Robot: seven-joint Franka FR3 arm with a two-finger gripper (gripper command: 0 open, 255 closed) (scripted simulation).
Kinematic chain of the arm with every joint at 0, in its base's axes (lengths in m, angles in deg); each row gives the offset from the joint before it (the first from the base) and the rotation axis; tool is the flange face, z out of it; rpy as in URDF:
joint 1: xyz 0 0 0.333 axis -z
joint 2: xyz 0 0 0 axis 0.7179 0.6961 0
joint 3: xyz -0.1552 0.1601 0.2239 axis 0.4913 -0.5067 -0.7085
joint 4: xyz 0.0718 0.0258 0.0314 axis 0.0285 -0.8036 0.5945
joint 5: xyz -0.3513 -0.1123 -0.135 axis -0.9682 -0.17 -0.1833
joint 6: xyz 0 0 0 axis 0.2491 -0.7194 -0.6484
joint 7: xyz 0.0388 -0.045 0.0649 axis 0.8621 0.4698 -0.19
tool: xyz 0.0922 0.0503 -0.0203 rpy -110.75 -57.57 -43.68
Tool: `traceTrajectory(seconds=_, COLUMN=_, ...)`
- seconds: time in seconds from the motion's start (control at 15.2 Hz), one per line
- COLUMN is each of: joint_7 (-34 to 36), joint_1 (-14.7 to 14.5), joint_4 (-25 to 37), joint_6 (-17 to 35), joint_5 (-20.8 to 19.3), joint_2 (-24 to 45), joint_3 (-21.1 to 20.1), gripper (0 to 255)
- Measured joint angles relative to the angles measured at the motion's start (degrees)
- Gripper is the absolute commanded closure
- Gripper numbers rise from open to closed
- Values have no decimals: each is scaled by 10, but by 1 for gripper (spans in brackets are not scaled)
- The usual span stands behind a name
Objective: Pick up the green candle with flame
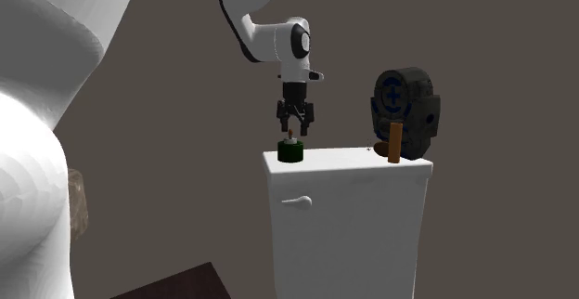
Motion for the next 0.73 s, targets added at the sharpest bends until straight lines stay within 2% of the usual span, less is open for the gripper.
traceTrajectory(seconds=0.07, joint_7=1, joint_1=0, joint_4=-4, joint_6=6, joint_5=-1, joint_2=2, joint_3=0, gripper=0)
traceTrajectory(seconds=0.13, joint_7=1, joint_1=0, joint_4=-6, joint_6=8, joint_5=-1, joint_2=2, joint_3=0, gripper=255)
traceTrajectory(seconds=0.73, joint_7=1, joint_1=0, joint_4=-8, joint_6=11, joint_5=-1, joint_2=2, joint_3=1, gripper=255)
